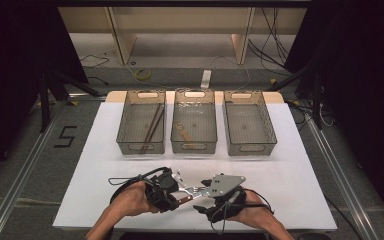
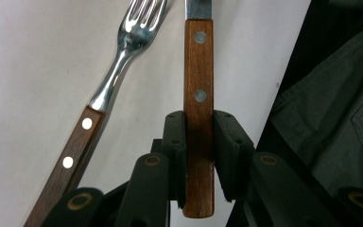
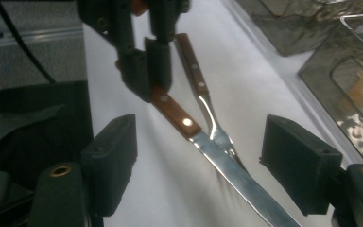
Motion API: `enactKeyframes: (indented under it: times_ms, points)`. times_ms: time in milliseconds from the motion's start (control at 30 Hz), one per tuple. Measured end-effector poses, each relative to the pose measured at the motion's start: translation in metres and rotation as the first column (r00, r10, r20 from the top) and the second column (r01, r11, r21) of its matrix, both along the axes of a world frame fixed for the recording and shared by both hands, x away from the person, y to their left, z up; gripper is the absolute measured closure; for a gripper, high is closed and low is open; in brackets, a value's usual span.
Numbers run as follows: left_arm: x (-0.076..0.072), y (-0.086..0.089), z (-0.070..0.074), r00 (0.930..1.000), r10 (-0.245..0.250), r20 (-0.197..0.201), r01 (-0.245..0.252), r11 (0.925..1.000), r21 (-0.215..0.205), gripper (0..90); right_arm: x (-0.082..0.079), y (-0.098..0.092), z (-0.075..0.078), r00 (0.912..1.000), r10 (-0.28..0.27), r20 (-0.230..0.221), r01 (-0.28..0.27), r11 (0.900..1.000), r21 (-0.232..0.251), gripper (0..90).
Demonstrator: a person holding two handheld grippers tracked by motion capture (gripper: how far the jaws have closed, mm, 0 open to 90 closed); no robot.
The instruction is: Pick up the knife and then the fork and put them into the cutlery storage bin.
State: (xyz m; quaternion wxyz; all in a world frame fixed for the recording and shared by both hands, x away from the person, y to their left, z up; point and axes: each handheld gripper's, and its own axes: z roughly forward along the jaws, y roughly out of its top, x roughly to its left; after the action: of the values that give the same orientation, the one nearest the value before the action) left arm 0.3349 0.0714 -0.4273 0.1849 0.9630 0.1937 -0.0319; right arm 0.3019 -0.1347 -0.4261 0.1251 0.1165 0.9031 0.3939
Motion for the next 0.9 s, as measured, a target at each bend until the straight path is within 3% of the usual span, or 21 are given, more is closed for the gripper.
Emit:
enactKeyframes:
  times_ms: [267,433,900]
  points:
    - [0.000,-0.011,0.006,0.9986,-0.049,-0.022,0.049,0.9988,0.008,75.1,-0.005,0.011,-0.007,0.9976,0.049,0.048,-0.045,0.995,-0.087,33.1]
    - [0.000,-0.016,0.006,0.9959,-0.080,-0.042,0.081,0.9966,0.016,75.1,-0.008,0.017,-0.011,0.9909,0.087,0.102,-0.072,0.987,-0.141,37.0]
    - [-0.001,-0.020,0.007,0.9914,-0.110,-0.070,0.112,0.9934,0.024,75.1,-0.016,0.024,-0.020,0.9750,0.159,0.155,-0.119,0.963,-0.240,51.5]
